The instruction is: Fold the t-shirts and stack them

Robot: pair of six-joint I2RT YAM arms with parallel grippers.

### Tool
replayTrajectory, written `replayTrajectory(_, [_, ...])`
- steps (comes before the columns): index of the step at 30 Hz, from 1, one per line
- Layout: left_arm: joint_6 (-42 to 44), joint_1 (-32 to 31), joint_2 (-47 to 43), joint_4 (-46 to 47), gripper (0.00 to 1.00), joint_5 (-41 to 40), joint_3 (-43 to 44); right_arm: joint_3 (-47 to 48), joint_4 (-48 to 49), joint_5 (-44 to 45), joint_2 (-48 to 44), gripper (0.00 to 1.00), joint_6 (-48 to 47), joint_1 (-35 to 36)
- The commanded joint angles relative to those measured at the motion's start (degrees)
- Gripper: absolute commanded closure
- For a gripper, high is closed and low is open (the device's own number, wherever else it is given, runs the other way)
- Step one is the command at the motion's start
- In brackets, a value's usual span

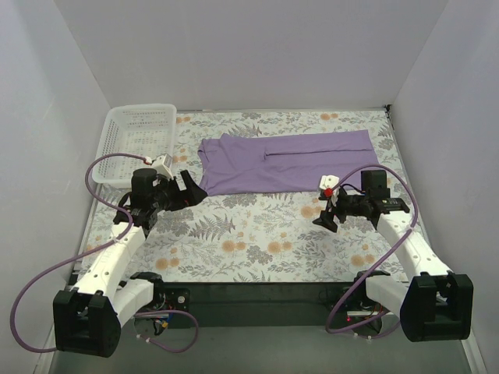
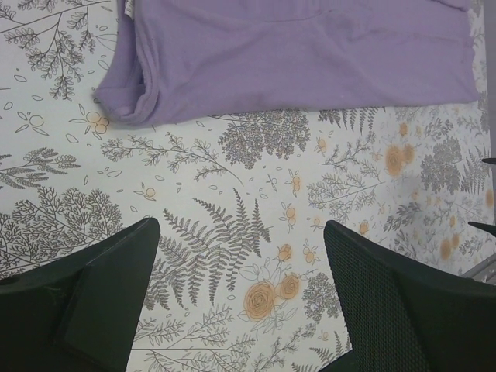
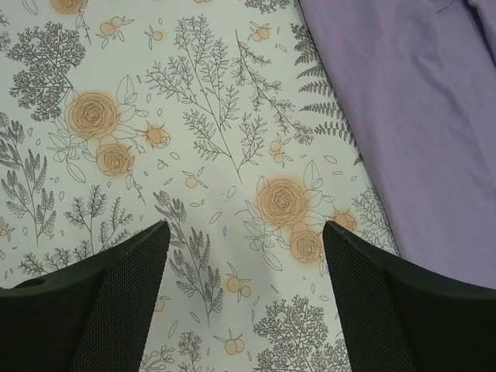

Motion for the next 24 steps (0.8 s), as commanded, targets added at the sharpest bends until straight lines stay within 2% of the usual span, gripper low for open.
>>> replayTrajectory(1, [0.01,0.19,-1.78,0.67,0.14,0.96,-0.79,-0.32,0.77,-3.7,-0.52,0.14,0.14,-0.86])
replayTrajectory(24, [0.1,0.19,-1.34,0.94,0.16,2.1,-0.61,-1.02,0.77,-6.43,0.18,0.13,0.84,-4.82])
